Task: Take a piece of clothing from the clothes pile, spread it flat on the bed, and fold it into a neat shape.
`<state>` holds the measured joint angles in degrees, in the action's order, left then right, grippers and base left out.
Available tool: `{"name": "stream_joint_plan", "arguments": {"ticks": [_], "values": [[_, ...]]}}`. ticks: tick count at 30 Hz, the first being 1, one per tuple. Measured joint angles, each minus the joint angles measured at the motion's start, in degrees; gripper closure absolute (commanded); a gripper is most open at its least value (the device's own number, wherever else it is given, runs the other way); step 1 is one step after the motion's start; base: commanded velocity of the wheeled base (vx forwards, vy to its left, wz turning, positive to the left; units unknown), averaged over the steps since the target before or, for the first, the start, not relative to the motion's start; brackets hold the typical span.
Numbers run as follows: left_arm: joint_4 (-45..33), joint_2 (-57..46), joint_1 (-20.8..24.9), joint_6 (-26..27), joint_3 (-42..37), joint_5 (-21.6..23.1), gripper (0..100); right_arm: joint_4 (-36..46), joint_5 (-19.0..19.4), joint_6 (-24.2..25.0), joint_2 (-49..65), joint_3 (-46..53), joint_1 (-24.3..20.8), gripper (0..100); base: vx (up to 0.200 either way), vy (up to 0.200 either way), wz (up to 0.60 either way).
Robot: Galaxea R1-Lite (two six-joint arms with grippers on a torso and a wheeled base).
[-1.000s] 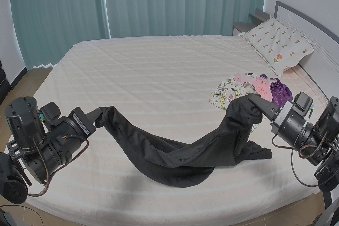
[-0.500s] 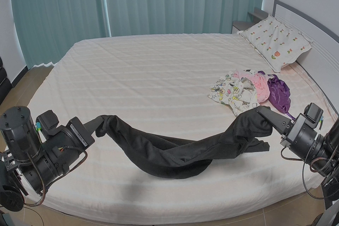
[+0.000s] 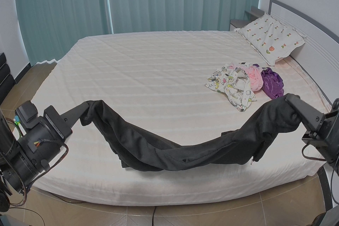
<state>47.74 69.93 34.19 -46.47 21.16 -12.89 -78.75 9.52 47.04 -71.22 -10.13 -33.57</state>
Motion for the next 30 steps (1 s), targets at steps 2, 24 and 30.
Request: {"name": "stream_joint_plan", "arguments": {"ticks": [2, 24, 30], "values": [[-0.5, -0.9, -0.62, 0.02, 1.02, 0.05, 100, 2.9, 0.11, 0.96, 1.93, -2.77, -0.05, 100, 0.0, 0.0, 0.0], [-5.21, 10.47, -10.0, -2.94, 15.1, 0.66, 100, 15.73, 5.17, 11.61, -15.91, -33.41, 15.58, 100, 0.055, 0.0, 0.0], [-4.94, 19.68, -12.29, -4.3, 20.81, 1.15, 100, 13.23, 5.34, 11.74, -25.39, -36.8, 17.43, 100, 0.2, 0.0, 0.0]]}}
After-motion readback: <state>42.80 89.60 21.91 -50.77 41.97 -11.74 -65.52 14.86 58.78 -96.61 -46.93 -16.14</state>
